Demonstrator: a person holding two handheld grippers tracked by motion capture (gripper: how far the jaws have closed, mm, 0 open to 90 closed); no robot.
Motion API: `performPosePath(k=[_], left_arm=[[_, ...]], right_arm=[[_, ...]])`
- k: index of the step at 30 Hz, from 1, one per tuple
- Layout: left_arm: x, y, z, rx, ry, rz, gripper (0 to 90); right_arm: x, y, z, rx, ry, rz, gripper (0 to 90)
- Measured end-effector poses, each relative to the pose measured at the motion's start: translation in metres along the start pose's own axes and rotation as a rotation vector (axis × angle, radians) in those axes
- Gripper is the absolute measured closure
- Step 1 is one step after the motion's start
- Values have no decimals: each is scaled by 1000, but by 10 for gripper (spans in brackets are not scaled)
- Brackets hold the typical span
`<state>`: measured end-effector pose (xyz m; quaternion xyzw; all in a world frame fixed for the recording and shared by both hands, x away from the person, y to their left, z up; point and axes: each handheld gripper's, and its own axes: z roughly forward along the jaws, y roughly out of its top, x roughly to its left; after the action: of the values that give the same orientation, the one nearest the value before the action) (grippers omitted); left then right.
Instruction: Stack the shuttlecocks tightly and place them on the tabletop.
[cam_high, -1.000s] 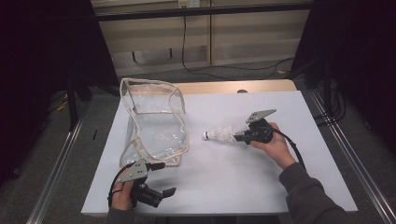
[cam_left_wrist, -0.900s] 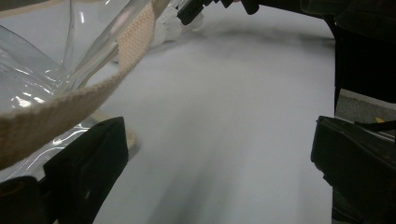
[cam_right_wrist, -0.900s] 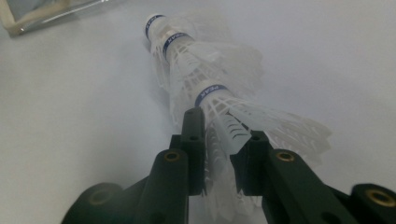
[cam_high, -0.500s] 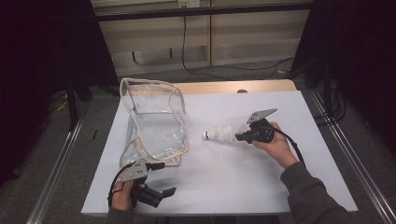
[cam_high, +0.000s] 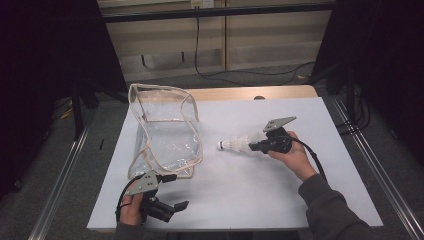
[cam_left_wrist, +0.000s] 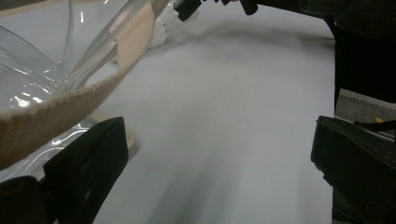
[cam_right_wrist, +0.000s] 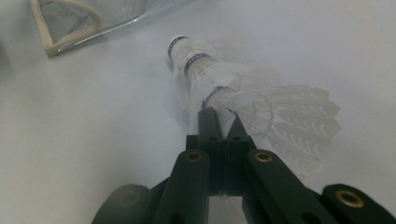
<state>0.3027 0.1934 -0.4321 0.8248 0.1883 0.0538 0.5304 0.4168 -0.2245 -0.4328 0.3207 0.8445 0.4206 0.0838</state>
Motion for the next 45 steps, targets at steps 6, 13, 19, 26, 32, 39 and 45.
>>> performPosePath(k=[6, 13, 19, 26, 32, 39, 45], left_arm=[[0, 0, 0, 2, -1, -1, 41], [0, 0, 0, 3, -1, 0, 41], [0, 0, 0, -1, -1, 0, 41], [0, 0, 0, -1, -1, 0, 41], [0, 0, 0, -3, -3, 0, 41], [0, 0, -1, -2, -3, -1, 40], [0, 0, -1, -3, -3, -3, 40]], right_arm=[[0, 0, 3, -16, 13, 10, 896], [1, -1, 7, -43, 24, 31, 896], [3, -2, 10, -57, 30, 40, 893], [4, -3, 12, -35, 20, 25, 877], [6, -6, 14, 6, 7, 15, 803], [4, -10, 10, 7, -4, 31, 742], [1, -12, 3, 11, -12, 38, 708]])
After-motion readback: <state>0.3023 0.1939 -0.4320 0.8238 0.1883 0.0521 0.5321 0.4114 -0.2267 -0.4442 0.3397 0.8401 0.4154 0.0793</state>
